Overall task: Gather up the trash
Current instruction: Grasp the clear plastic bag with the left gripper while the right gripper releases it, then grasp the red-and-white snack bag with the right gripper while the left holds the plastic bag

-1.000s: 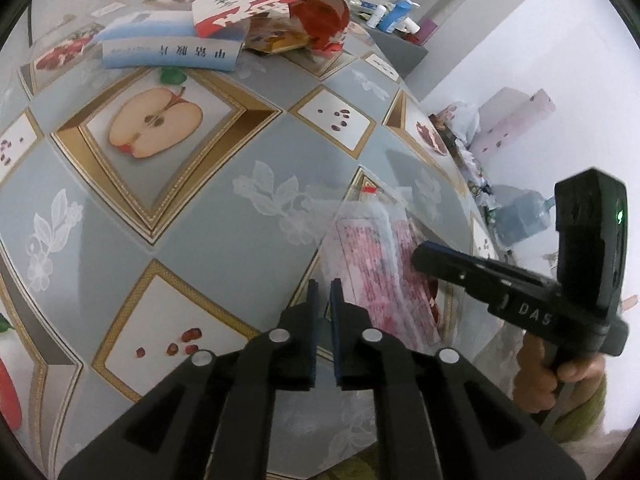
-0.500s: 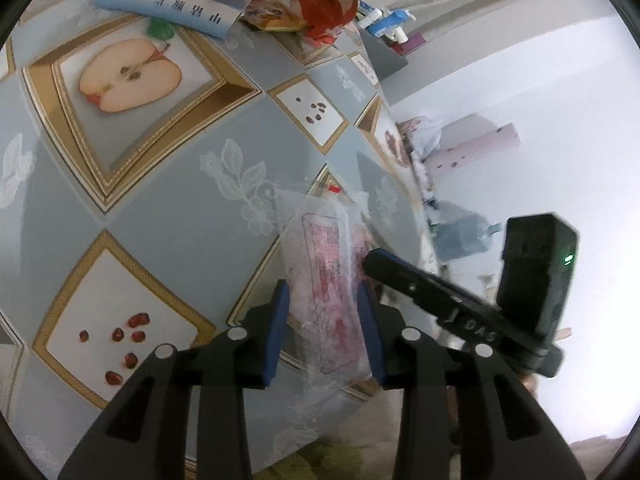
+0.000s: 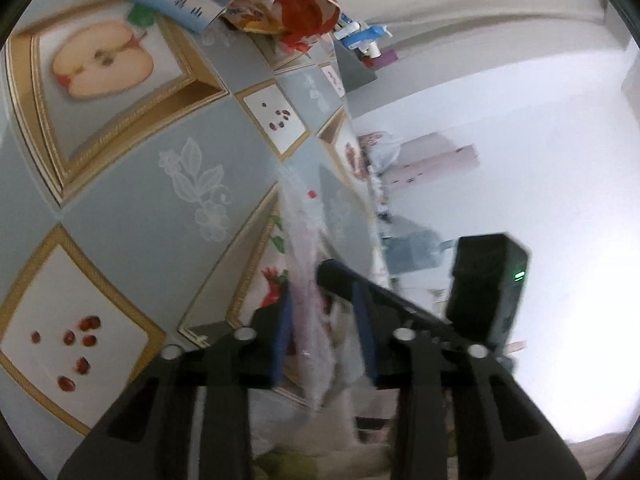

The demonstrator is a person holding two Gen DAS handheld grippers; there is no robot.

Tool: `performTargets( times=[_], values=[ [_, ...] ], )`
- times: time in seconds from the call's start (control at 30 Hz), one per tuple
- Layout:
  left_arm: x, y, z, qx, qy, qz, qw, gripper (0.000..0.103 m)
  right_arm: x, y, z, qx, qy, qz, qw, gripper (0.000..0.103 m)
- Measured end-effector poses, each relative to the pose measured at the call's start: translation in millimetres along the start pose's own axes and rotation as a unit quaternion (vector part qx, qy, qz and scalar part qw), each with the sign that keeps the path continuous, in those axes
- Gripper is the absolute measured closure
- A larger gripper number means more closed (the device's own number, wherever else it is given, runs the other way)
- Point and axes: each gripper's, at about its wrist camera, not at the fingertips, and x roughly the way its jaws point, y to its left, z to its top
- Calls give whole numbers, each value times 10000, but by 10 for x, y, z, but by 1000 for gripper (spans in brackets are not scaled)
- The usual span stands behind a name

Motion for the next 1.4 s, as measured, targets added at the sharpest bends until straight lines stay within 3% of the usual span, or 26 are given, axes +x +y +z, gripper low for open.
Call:
performTargets(
  times=[0.13,0.3,0.5,0.6,0.83,0.93,1.13,1.4],
  values=[
    [68,-148,-16,756,-66,919,9929,91,-2,3,-1,-15,6,-20,10000,101],
    [148,-285,-94,1563,-153,1714,9726,95,-8,-6,7,43,26,-24,10000,101],
    [62,-297,-96,1765,-409,1822,9664,101,-81,53,176,56,-62,-36,10000,94],
    [-49,-296,-51,1803,-642,1962,9617,101,-156,161,352,-75,-298,-75,9995,92],
    [-530,-246,119,1700,-1314,2179,9520,101,-220,577,720,-841,-995,-604,9896,84],
    [-782,-237,201,1618,-1614,2211,9481,101,-164,750,786,-1351,-1290,-1127,9759,76],
    [-1279,-260,492,1428,-2274,2098,9402,101,35,1042,861,-2617,-1727,-2235,9229,72],
    [-1400,-209,1072,1402,-2610,2291,9272,101,332,1169,1003,-3563,-2035,-3040,8598,66]
  ],
)
